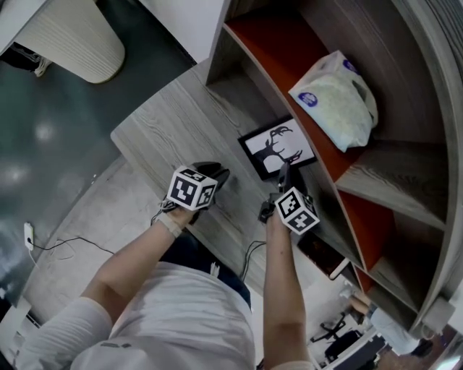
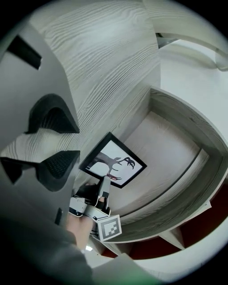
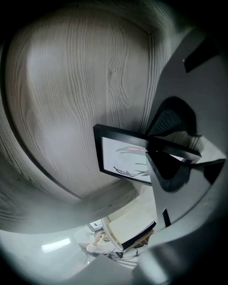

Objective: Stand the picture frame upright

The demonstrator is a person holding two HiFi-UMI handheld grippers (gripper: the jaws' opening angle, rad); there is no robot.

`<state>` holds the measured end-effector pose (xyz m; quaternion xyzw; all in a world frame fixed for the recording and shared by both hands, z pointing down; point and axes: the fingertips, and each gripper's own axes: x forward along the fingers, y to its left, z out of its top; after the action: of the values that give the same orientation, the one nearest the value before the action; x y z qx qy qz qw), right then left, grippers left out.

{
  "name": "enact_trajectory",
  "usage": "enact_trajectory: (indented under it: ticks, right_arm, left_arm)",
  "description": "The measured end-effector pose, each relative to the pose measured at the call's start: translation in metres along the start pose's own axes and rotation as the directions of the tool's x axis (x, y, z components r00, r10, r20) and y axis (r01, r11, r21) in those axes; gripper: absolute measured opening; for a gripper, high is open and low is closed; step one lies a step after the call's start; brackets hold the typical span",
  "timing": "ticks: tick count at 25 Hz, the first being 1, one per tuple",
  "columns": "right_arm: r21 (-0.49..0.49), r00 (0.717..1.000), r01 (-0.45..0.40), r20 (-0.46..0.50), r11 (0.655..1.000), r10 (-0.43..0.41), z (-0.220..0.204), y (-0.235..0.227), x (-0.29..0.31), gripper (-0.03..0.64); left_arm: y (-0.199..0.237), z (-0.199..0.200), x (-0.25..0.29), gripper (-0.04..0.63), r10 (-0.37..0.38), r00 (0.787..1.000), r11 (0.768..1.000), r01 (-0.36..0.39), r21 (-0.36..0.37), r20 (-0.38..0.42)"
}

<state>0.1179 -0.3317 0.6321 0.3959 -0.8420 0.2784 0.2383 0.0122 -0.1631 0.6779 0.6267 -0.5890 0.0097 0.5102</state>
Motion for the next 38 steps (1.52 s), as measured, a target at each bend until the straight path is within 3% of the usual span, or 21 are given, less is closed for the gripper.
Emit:
enact_trajectory:
  ticks: [9,21,38]
  right_arm:
    - [-0.038,0.991,0.066,0.115,0.997,-0.062,0.020,-0.008,0.002,0.110]
    - [-0.035,0.941,0.195,0.289,0.980,-0.177,0.049,-0.021,-0.018,0.101]
    - [-0.004,0.919,0.271,0.299,0.963,-0.258,0.039,-0.041,-0.019,0.101]
  left_arm:
    - [-0.005,-0.001,-0.005,0.127,-0.011,1.000,1.000,0.011,0.012,0.014]
    - [-0.002,-0.001,-0.006,0.127,-0.011,1.000,1.000,0.011,0.014,0.010]
    - [0.001,-0.002,-0.008,0.127,-0.019,1.000,0.999,0.019,0.030,-0.005]
